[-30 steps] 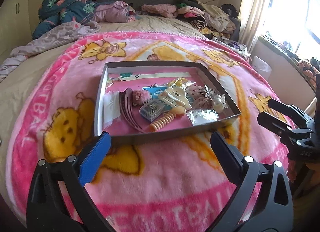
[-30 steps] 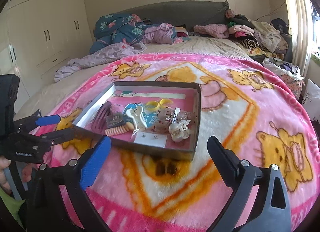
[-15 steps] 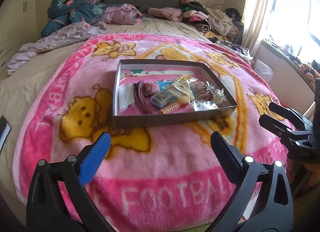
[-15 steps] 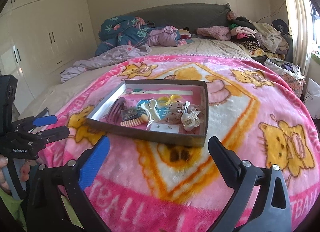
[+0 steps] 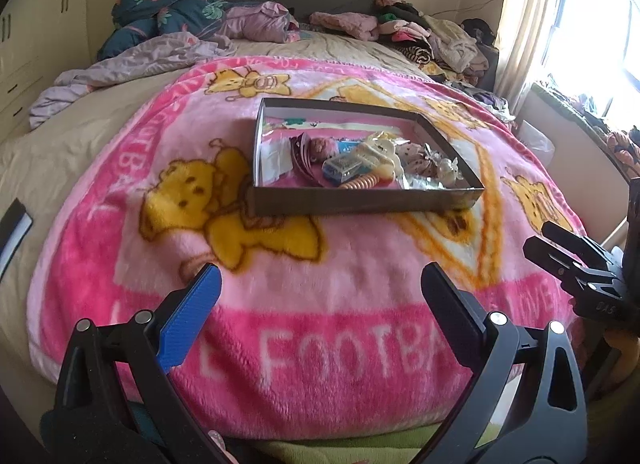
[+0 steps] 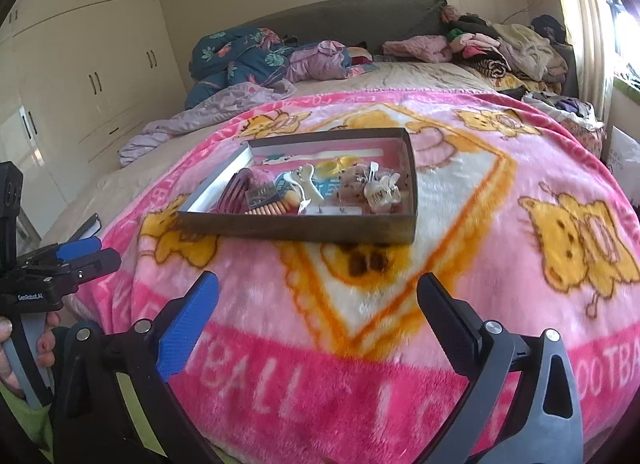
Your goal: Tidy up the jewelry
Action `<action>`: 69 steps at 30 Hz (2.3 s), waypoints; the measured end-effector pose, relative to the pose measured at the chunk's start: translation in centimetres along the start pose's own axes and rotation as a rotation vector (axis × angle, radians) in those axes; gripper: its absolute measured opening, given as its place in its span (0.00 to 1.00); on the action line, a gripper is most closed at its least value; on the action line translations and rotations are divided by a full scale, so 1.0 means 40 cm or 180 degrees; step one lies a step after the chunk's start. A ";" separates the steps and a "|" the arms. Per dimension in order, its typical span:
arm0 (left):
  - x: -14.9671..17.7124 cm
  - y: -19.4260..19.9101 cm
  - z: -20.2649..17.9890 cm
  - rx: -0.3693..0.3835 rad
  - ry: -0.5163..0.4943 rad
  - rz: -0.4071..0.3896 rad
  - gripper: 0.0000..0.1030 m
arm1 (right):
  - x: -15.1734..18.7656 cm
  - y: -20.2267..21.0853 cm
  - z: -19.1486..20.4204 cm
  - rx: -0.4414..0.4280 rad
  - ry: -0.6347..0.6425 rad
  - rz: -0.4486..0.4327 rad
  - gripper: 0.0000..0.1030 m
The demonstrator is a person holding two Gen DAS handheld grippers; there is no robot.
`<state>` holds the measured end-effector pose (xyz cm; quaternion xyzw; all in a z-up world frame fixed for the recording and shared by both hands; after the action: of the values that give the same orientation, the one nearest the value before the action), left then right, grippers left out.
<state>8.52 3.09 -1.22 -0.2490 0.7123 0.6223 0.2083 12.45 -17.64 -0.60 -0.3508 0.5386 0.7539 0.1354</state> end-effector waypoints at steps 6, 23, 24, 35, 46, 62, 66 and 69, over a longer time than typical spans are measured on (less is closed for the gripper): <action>0.010 0.001 -0.003 0.0006 0.0006 -0.0002 0.89 | 0.013 0.006 0.006 0.0015 0.0014 0.0016 0.94; 0.026 0.007 -0.014 -0.0013 0.0004 0.0004 0.89 | 0.015 0.010 0.011 0.0025 0.0028 0.0023 0.94; 0.031 0.008 -0.016 -0.0015 -0.0002 0.0006 0.89 | 0.016 0.012 0.011 0.0027 0.0028 0.0026 0.94; 0.026 0.008 -0.016 -0.0030 0.0009 0.0004 0.89 | 0.020 0.014 0.009 0.0007 0.0032 0.0033 0.94; 0.022 0.013 -0.015 -0.0052 0.0006 -0.0002 0.89 | 0.019 0.014 0.010 0.0006 0.0045 0.0036 0.94; 0.014 0.010 -0.012 -0.0080 -0.0012 -0.0007 0.89 | 0.016 0.016 0.015 -0.0005 0.0061 0.0037 0.94; 0.015 0.011 -0.014 -0.0077 -0.0011 -0.0006 0.89 | 0.015 0.016 0.016 -0.0003 0.0063 0.0038 0.94; 0.016 0.011 -0.012 -0.0092 -0.0006 -0.0004 0.89 | 0.016 0.016 0.016 -0.0005 0.0059 0.0038 0.94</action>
<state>7.75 2.61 -1.19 -0.2519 0.7029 0.6326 0.2057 11.39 -17.40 -0.46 -0.3546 0.5414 0.7519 0.1256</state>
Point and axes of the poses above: each gripper's, at about its wrist camera, not at the fingertips, and y roughly against the way its jaws point, z to its left, x to its underside, the point moved 4 cm from there along -y, roughly the way its jaws point, and after that the axes turned 7 degrees about z, right-handed, at the moved point
